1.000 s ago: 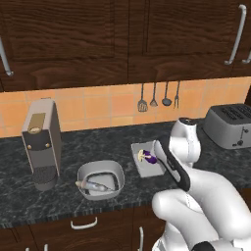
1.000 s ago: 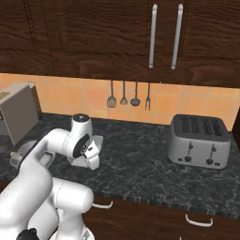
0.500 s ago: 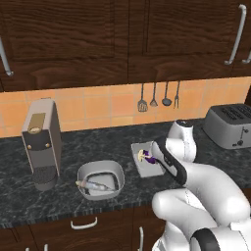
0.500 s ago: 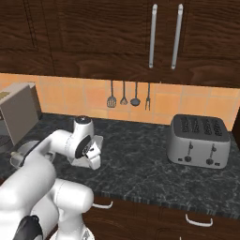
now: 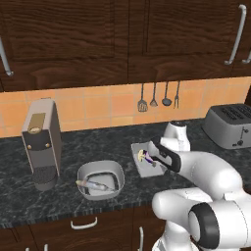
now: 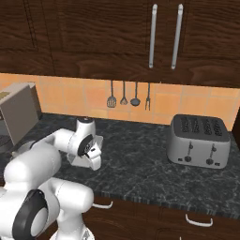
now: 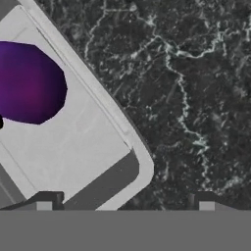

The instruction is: Take the meat container that has the fish and place it on the second highest rack of the freezer. Then take the vegetable container that has the mushroom and eggplant and place it on the highest rack of the freezer.

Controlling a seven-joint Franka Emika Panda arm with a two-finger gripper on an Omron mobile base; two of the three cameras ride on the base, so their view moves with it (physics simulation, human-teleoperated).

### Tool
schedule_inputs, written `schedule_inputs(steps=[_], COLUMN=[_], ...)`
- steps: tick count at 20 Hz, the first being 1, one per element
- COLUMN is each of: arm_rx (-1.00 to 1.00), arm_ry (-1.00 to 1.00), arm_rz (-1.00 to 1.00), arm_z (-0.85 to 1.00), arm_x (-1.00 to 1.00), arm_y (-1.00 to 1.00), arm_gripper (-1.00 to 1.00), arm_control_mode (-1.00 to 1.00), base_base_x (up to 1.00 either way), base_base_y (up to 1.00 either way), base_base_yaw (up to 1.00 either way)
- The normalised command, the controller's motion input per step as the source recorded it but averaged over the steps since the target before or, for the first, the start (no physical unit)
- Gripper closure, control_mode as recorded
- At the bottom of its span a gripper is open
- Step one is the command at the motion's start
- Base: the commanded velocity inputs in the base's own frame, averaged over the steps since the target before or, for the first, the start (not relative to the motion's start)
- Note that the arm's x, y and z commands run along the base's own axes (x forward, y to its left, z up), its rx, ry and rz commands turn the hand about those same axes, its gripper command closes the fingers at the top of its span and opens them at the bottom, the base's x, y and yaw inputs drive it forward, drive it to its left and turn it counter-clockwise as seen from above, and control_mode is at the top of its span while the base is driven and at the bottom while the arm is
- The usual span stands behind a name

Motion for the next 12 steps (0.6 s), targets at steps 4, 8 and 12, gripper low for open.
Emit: schedule_inputs(steps=[4,8,12], arm_rx=[0.00,0.00,0.00], arm_ry=[0.05,0.05,0.01], arm_rz=[0.00,0.00,0.00], arm_z=[-0.10,-0.23,-0.26], arm_x=[0.00,0.00,0.00], arm_y=[0.03,0.05,0.00], arm_gripper=[-1.00,1.00,1.00], arm_control_mode=[-1.00,-1.00,-1.00], base_base_x=[0.00,0.00,0.00], base_base_y=[0.00,0.00,0.00], base_base_yaw=[0.00,0.00,0.00])
